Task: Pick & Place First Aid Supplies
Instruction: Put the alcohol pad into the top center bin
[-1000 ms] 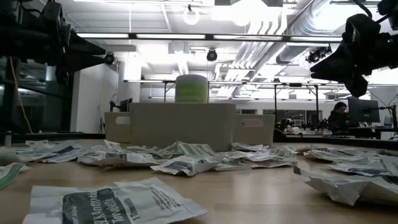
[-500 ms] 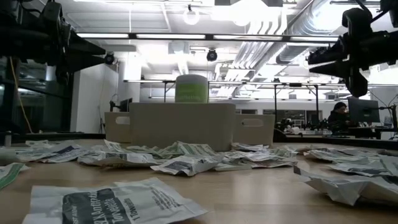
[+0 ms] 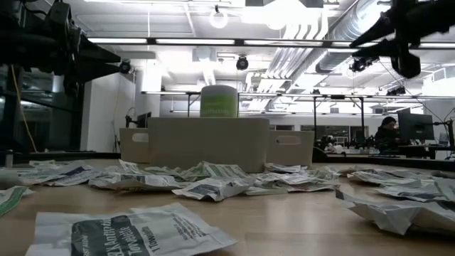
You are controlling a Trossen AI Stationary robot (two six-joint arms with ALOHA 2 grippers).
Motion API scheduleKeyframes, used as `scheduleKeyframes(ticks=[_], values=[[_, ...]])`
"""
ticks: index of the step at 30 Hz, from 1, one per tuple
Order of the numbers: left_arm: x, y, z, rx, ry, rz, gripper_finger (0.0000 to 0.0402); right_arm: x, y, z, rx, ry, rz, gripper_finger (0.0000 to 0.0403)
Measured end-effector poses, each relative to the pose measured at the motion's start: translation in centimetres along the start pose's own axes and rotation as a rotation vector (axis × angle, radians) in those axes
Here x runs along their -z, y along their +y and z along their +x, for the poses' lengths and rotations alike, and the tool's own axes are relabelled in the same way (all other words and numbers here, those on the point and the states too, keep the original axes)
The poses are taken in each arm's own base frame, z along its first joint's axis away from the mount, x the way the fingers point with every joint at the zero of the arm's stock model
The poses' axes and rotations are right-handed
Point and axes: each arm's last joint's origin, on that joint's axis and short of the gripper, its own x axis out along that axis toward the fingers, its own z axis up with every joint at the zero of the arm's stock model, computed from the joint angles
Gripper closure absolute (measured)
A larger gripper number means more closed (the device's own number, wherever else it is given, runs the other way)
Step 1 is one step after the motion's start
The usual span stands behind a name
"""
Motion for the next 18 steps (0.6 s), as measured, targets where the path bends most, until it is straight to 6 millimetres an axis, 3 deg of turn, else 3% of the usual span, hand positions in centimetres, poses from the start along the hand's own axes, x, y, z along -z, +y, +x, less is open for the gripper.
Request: scheduleKeyframes(ticks=[7,13,18], values=[[0.0,0.0,0.0,0.000,0.001,0.000,0.0270,-1.6,3.2,1.5,0.140,0.399,-0.054,0.0320],[0.0,0.0,0.0,0.000,0.000,0.000,0.0270,-0.3,3.1,2.8,0.347,0.673,0.058,0.0320],[0.0,0.0,0.0,0.000,0.000,0.000,0.0270,1.6,2.5,3.5,0.481,0.802,0.137,0.0320]])
